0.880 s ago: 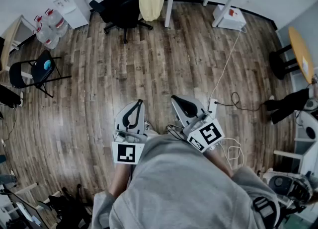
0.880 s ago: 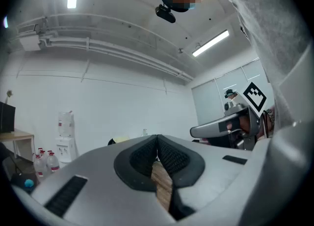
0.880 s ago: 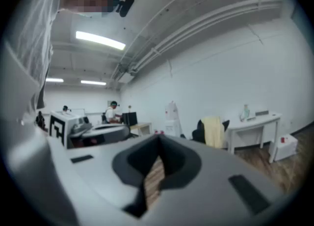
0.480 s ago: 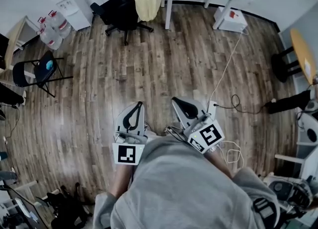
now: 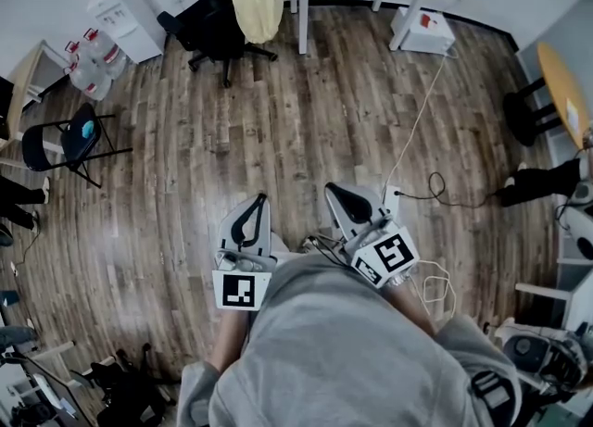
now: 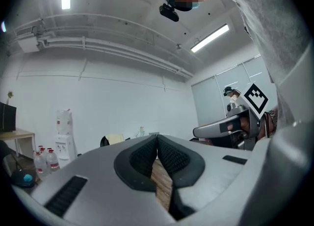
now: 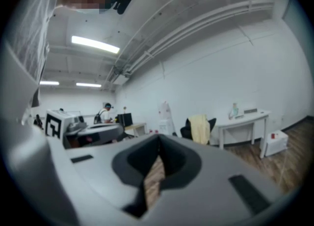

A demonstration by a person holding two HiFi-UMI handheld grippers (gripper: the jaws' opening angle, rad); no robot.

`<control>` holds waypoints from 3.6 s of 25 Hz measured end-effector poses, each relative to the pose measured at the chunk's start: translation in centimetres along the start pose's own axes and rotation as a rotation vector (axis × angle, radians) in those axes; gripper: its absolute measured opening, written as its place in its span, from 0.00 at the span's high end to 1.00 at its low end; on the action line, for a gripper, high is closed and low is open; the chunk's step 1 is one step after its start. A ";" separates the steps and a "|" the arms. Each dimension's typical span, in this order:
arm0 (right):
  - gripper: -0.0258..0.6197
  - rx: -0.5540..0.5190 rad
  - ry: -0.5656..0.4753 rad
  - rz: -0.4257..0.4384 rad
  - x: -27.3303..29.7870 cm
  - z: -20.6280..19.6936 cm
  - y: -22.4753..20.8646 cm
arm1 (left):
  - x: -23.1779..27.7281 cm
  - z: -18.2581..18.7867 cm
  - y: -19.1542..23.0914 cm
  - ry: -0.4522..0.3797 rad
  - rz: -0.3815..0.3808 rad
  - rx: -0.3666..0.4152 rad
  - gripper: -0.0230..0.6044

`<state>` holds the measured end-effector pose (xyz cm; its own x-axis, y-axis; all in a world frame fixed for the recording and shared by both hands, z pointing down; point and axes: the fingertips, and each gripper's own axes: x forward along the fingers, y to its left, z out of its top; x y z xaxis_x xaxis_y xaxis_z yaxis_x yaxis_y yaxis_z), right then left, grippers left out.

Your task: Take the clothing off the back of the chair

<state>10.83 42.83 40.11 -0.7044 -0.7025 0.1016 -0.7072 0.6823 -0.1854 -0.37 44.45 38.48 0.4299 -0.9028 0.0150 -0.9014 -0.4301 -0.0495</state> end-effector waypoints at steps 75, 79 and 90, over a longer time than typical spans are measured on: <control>0.91 0.015 0.147 -0.031 38.3 0.8 -13.6 | 23.8 -4.6 30.9 0.048 -0.028 -0.040 0.91; 0.91 0.019 0.160 -0.014 40.3 1.6 -16.6 | 27.2 -4.5 31.5 0.065 -0.013 -0.041 0.91; 0.91 -0.001 0.192 0.047 44.8 2.7 -24.4 | 35.8 -3.6 31.7 0.068 0.024 -0.023 0.91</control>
<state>-3.31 -5.85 46.54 -0.7354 -0.6182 0.2776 -0.6730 0.7140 -0.1930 -13.74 -1.52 41.03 0.4047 -0.9108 0.0823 -0.9126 -0.4080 -0.0276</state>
